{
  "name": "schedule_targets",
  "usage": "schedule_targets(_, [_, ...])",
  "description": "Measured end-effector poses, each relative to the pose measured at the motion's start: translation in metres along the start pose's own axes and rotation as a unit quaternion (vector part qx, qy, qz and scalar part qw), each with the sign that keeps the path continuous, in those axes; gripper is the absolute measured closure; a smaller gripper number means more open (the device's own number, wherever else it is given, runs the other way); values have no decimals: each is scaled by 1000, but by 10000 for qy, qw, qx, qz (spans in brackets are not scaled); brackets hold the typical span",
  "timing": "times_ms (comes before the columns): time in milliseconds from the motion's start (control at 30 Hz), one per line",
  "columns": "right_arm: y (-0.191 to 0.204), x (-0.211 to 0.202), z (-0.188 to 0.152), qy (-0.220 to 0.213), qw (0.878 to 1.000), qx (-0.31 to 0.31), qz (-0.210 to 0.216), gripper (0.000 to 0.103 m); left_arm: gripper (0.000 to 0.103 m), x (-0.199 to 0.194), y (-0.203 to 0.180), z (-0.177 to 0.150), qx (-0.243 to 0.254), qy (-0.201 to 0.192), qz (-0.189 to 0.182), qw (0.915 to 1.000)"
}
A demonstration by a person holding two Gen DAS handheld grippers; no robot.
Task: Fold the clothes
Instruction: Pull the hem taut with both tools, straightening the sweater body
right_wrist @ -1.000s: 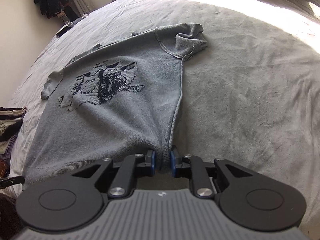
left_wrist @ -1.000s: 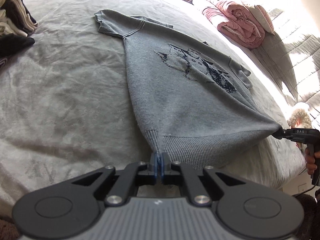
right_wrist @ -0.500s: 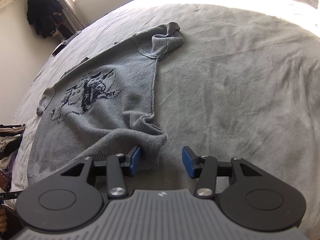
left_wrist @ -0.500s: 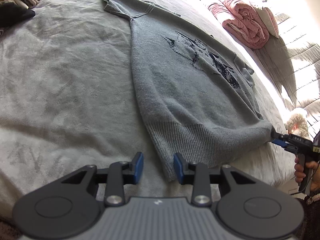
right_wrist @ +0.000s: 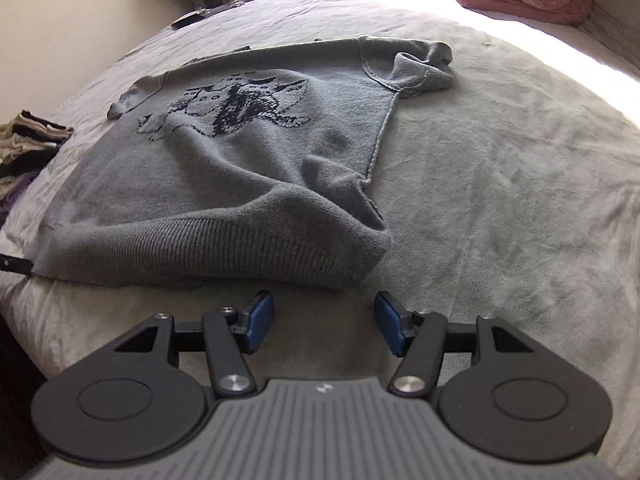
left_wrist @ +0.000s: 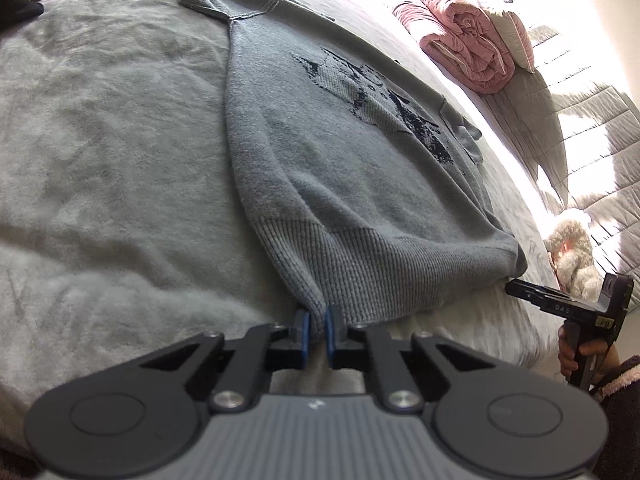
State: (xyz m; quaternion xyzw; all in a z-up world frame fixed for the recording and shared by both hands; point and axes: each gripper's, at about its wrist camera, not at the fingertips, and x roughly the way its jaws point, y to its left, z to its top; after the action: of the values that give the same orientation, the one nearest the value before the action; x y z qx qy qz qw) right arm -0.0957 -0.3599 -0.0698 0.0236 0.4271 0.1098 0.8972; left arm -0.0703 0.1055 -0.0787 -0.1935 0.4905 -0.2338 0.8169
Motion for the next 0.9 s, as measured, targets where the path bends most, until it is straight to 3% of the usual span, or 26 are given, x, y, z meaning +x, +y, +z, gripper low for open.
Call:
schedule_targets(33, [1,1,4,-55,10000,-32,-18,42,97,-1,-2,1,13,-70,-47,10000])
schedule_targets(100, [2,3,11,-162,9999,-38,-20,53,97,-9,-5,5,20,-359,-159,9992])
schedule_targets(167, [-5,3,21,-264,9990,322,187,73,97,-17,-5,11,-14,-671,-218,9975])
schedule_targets(267, [-13,3,35,-459,9939,920,407,88,97,-25,1,18,-235,-1046,-141,9941])
schedule_targets(400, [-18,12,50,-532,9837,1636,528,90,97,-22,12,26,-535,-1206,303,9908])
schedule_targets(467, [-19,20,54,-457,9804,1831,565,77,97,-17,16,28,-627,-1130,453,9906])
schedule_targets(533, [-19,27,55,-350,9776,1981,613,76,97,-12,17,29,-651,-1058,564,9906])
schedule_targets(667, [-15,35,55,-177,9773,1991,696,64,97,-9,18,27,-609,-1008,638,9910])
schedule_targets(833, [-6,31,42,50,9862,1555,560,67,97,-10,21,26,-584,-971,629,9916])
schedule_targets(900, [-9,29,36,195,9853,1578,630,86,97,-11,20,25,-540,-950,621,9921])
